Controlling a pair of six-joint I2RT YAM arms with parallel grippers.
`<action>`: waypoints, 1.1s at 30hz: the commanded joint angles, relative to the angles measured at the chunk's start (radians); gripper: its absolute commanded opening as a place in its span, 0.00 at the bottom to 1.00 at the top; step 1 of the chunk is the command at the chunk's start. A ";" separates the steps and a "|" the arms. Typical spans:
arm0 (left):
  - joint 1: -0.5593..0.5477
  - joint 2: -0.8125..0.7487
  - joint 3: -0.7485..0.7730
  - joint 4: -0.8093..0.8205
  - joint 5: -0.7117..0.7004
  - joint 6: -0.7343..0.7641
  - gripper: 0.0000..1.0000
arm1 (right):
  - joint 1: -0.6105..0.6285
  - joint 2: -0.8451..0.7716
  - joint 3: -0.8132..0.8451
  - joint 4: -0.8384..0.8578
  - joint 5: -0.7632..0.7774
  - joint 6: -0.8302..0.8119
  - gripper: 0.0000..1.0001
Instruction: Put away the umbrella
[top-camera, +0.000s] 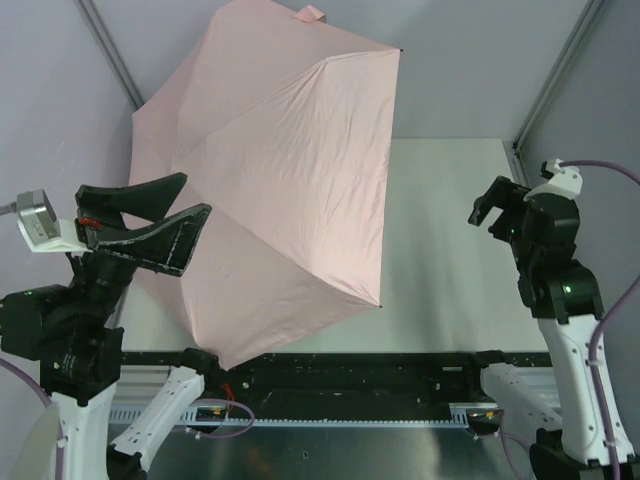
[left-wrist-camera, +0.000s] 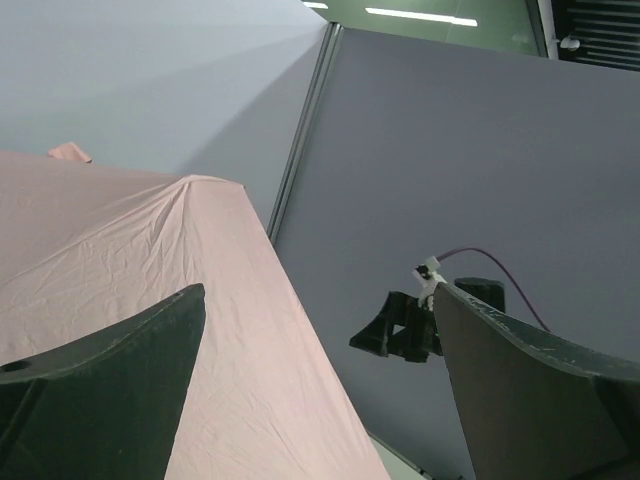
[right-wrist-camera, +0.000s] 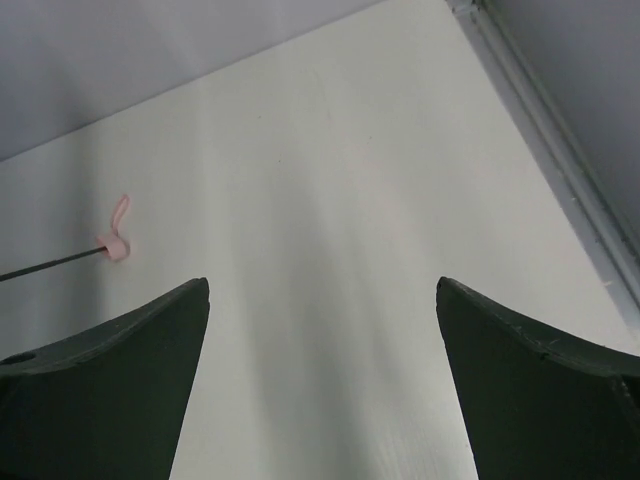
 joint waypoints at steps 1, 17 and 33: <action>0.009 -0.010 -0.020 -0.019 0.014 -0.002 1.00 | -0.068 0.092 -0.087 0.172 -0.177 0.054 0.99; 0.009 0.012 -0.012 -0.025 -0.020 0.026 0.99 | 0.212 0.872 -0.258 1.350 -0.685 -0.322 0.98; -0.019 0.007 0.022 -0.025 -0.077 0.206 1.00 | 0.412 1.571 0.452 1.455 -0.914 -0.294 0.97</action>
